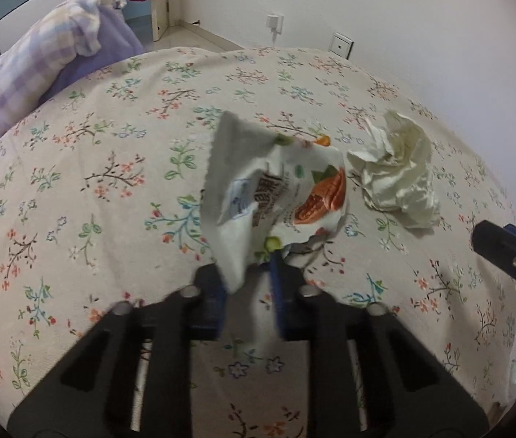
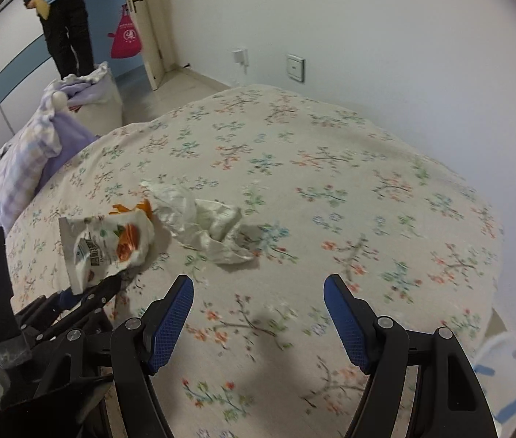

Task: Collect trash
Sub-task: 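Grasp the white snack wrapper with the left tool, then grasp the crumpled tissue with the right tool while the left tool releases the wrapper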

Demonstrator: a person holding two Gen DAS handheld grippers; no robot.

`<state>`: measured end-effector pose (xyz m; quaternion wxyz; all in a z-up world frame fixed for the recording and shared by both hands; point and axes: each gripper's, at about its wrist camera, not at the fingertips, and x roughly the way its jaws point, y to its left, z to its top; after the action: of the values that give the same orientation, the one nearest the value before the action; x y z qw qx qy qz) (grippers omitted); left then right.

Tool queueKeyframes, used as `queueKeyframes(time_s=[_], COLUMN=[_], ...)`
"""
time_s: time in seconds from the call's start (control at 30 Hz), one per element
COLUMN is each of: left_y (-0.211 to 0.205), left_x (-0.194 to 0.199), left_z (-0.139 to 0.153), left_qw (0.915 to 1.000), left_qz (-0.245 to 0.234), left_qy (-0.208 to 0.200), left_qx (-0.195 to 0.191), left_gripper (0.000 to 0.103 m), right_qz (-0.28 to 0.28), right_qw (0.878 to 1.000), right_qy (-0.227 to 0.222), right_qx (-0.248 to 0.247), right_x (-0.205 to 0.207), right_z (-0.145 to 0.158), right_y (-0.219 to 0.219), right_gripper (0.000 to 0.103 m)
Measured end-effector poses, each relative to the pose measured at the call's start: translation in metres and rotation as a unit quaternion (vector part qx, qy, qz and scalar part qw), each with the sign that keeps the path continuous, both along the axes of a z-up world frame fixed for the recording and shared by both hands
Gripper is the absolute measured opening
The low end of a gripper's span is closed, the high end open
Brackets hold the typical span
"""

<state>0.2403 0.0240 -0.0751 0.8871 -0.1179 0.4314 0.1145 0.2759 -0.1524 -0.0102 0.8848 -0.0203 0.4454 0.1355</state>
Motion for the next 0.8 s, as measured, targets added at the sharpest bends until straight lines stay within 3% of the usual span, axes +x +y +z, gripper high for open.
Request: queueKeyframes(time_s=[0.17,0.63,0.8], left_y=[0.015,0.049,0.056], left_x=[-0.006,-0.022,-0.022], left_z=[0.0,-0.001,-0.001], left_qw=[0.9994,0.9973,0.9963], left_qz=[0.017,0.057,0.066], left_qy=[-0.003,-0.011,-0.011], left_qx=[-0.03,-0.045,-0.053], left_gripper=[0.014,0.012,0.012], right_qz=[0.029,0.067,0.063], right_qw=[1.0,0.998,0.998], right_qy=[-0.001,-0.007,-0.011], right_qx=[0.0,0.003,-0.003], right_x=[0.016,0.048,0.055], right_z=[-0.013,-0.034,-0.039], right_y=[0.023,0.063,0.07], right_gripper=[0.075,0.074,0.068])
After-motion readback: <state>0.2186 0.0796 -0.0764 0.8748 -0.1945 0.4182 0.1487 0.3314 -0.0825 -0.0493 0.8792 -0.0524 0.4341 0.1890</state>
